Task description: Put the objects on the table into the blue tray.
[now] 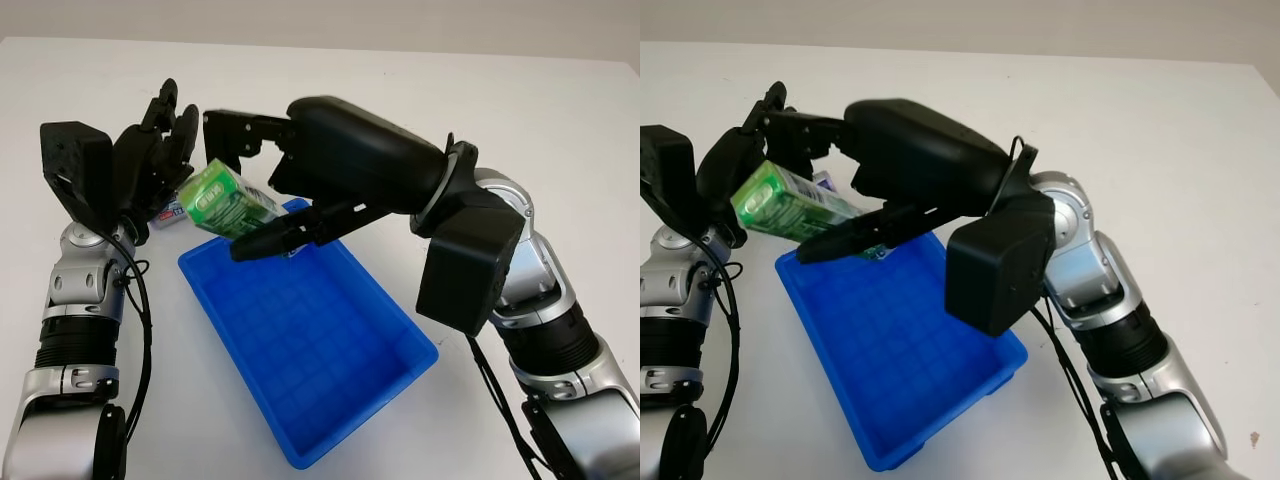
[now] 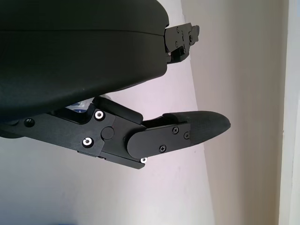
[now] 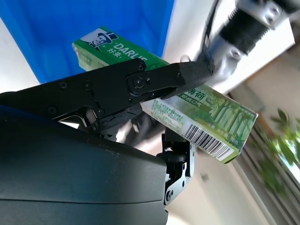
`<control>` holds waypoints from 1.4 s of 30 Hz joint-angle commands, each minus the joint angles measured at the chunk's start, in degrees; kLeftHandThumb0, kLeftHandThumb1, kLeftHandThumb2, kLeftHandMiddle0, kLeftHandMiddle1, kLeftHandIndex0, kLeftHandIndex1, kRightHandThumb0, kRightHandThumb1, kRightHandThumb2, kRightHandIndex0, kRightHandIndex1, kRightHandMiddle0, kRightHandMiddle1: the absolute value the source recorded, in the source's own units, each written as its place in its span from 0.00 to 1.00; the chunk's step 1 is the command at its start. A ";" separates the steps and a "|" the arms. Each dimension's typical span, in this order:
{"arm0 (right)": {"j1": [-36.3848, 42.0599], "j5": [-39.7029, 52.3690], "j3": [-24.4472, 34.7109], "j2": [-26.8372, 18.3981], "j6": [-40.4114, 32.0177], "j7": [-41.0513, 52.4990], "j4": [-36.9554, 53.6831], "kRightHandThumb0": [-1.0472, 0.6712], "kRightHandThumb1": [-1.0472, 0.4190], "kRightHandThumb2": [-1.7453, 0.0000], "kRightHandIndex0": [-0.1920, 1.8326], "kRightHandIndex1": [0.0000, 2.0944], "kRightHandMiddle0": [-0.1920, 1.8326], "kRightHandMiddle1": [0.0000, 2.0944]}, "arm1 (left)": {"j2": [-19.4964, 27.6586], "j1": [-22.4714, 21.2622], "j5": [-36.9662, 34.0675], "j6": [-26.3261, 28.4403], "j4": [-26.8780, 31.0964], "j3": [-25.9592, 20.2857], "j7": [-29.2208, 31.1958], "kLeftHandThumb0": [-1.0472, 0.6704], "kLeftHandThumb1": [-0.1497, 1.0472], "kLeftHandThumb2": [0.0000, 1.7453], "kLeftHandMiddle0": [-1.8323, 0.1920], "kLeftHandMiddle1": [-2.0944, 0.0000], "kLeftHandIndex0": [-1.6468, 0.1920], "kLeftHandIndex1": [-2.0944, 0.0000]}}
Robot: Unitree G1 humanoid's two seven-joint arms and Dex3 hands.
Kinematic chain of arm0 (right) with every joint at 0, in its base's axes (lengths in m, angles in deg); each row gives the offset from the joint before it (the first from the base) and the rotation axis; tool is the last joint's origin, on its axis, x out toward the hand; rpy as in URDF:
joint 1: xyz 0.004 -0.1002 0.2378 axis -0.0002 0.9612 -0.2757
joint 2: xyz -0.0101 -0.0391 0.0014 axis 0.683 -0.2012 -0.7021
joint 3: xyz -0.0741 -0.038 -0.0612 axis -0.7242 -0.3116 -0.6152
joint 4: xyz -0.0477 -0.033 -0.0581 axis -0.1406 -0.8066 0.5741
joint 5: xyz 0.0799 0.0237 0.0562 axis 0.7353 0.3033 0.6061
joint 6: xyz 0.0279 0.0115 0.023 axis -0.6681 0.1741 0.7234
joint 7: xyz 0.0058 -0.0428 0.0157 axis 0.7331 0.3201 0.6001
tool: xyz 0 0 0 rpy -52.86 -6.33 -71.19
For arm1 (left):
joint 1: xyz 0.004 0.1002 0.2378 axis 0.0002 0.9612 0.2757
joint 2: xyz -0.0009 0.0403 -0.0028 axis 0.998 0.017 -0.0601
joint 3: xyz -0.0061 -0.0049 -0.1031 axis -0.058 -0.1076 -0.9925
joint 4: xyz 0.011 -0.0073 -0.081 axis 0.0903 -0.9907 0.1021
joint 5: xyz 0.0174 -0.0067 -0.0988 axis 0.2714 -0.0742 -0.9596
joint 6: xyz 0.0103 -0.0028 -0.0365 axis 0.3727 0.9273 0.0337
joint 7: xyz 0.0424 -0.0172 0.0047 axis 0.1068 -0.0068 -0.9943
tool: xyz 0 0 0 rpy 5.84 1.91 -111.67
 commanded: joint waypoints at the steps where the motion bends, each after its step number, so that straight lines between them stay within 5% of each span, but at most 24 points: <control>1: 0.44 0.27 -0.46 -1.41 -0.98 2.38 0.05 0.33 0.00 0.93 0.64 1.00 0.45 1.00 | -0.25 0.60 -0.39 0.54 1.51 -0.11 -0.19 0.19 1.00 0.34 1.00 1.00 1.00 1.00; 3: -0.05 -1.05 -1.27 -3.02 0.05 5.14 -0.41 0.27 0.00 0.96 0.33 0.98 0.26 0.93 | -0.30 0.76 -0.40 0.94 1.89 -0.14 -0.24 0.19 1.00 0.34 1.00 1.00 1.00 1.00; 4: -0.41 -1.08 -1.61 -3.75 0.70 6.87 -0.83 0.26 0.00 0.96 0.27 0.98 0.22 0.91 | -0.29 0.81 -0.38 1.05 2.00 -0.16 -0.22 0.19 1.00 0.34 1.00 1.00 1.00 1.00; 5: -0.84 -1.06 -2.10 -4.86 1.87 9.03 -1.50 0.24 0.00 0.97 0.15 0.87 0.15 0.74 | -0.30 0.90 -0.43 0.94 2.06 -0.22 -0.13 0.19 1.00 0.34 1.00 1.00 1.00 1.00; 7: -1.39 -0.93 -2.46 -6.61 3.91 12.27 -2.37 0.18 0.02 0.97 0.06 0.38 0.08 0.32 | -0.23 1.01 -0.34 1.04 2.22 -0.24 -0.17 0.19 1.00 0.34 1.00 1.00 1.00 1.00; 9: -1.57 -0.43 -2.15 -7.32 5.42 14.01 -3.18 0.18 0.02 0.97 0.05 0.16 0.08 0.15 | -0.18 1.12 -0.33 1.36 2.44 -0.28 -0.24 0.19 1.00 0.34 1.00 1.00 1.00 1.00; 11: -1.67 -0.12 -1.73 -7.51 7.00 14.66 -4.00 0.17 0.02 0.97 0.01 0.05 0.05 0.08 | -0.19 1.25 -0.27 1.47 2.62 -0.31 -0.40 0.19 1.00 0.34 1.00 1.00 1.00 1.00; 22: -2.85 1.31 1.11 -6.96 11.55 13.33 -7.20 0.16 0.05 0.97 0.00 0.00 0.00 0.00 | -0.37 1.23 -0.25 1.60 2.45 -0.32 -0.71 0.20 1.00 0.34 1.00 1.00 1.00 1.00; 28: -4.52 7.31 7.69 -4.47 -0.49 8.42 -5.82 0.15 0.04 0.96 0.00 0.00 0.00 0.00 | -0.44 0.96 -0.36 1.26 1.82 -0.26 -0.59 0.20 1.00 0.34 1.00 1.00 1.00 1.00; 35: -4.71 7.06 15.71 -3.31 -0.63 -4.22 -16.22 0.13 0.00 0.68 0.00 0.00 0.00 0.00 | -0.13 1.06 -0.35 1.05 1.79 -0.41 -0.33 0.19 1.00 0.34 1.00 1.00 1.00 1.00; 42: -0.61 11.80 23.10 -2.22 -8.16 -11.99 -24.94 0.15 0.00 0.62 0.00 0.00 0.00 0.00 | 0.20 0.95 -0.29 0.70 1.10 -0.59 0.13 0.19 1.00 0.34 1.00 1.00 1.00 1.00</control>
